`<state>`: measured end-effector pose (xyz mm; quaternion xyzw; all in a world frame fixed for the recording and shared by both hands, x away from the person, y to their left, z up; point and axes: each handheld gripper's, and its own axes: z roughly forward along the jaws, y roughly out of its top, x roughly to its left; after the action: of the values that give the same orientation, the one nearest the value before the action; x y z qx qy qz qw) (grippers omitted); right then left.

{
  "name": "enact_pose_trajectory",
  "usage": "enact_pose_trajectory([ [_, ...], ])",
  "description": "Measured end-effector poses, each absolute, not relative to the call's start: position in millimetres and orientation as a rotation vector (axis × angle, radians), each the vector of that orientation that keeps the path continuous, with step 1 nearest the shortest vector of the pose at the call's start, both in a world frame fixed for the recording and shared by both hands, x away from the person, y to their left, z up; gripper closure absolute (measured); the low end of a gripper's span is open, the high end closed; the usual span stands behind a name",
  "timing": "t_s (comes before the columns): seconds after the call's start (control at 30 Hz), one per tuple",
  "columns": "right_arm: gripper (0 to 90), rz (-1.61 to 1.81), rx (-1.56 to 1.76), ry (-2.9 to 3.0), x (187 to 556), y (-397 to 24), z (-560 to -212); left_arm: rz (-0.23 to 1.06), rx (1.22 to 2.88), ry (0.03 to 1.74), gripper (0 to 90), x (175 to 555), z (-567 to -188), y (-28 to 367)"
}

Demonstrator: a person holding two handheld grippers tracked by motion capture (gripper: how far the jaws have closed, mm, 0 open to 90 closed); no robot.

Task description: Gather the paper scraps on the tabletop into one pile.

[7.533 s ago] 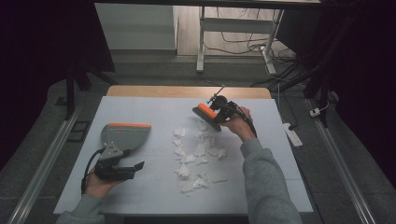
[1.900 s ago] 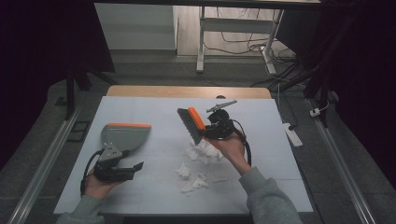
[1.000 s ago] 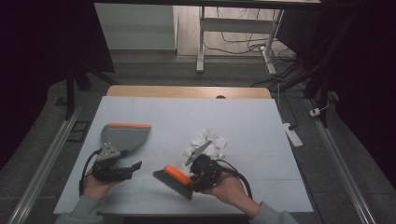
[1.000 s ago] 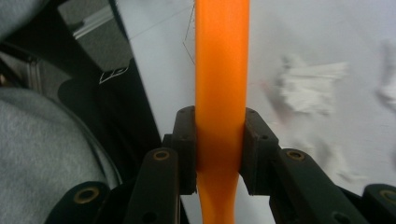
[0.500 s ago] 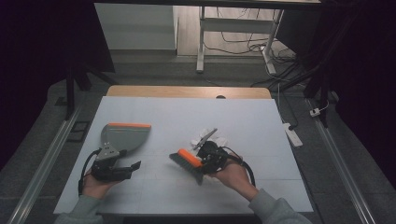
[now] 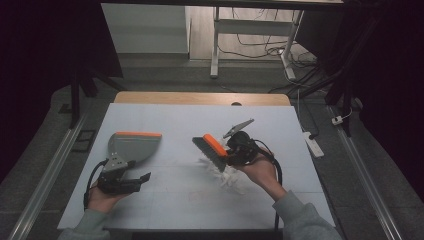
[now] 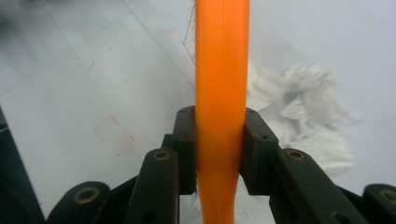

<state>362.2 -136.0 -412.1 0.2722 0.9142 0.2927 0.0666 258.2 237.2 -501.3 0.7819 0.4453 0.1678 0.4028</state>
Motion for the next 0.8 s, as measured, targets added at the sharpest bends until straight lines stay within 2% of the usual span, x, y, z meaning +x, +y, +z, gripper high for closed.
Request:
enact_pose_trajectory([
  [0.27, 70.3, 0.907, 0.801, 2.779, 349.5, -157.1, -393.2, 0.424, 1.973, 1.126, 26.3, 258.3, -501.4, 237.5],
  [0.6, 70.3, 0.654, 0.612, 2.990, 322.0, -174.4, -435.2, 0.423, 1.982, 1.125, 26.2, 258.8, -502.4, 235.8],
  [0.8, 70.3, 0.592, 0.567, 2.953, 333.7, -172.4, -447.4, 0.422, 1.984, 1.126, 26.3, 258.9, -503.0, 235.3],
])
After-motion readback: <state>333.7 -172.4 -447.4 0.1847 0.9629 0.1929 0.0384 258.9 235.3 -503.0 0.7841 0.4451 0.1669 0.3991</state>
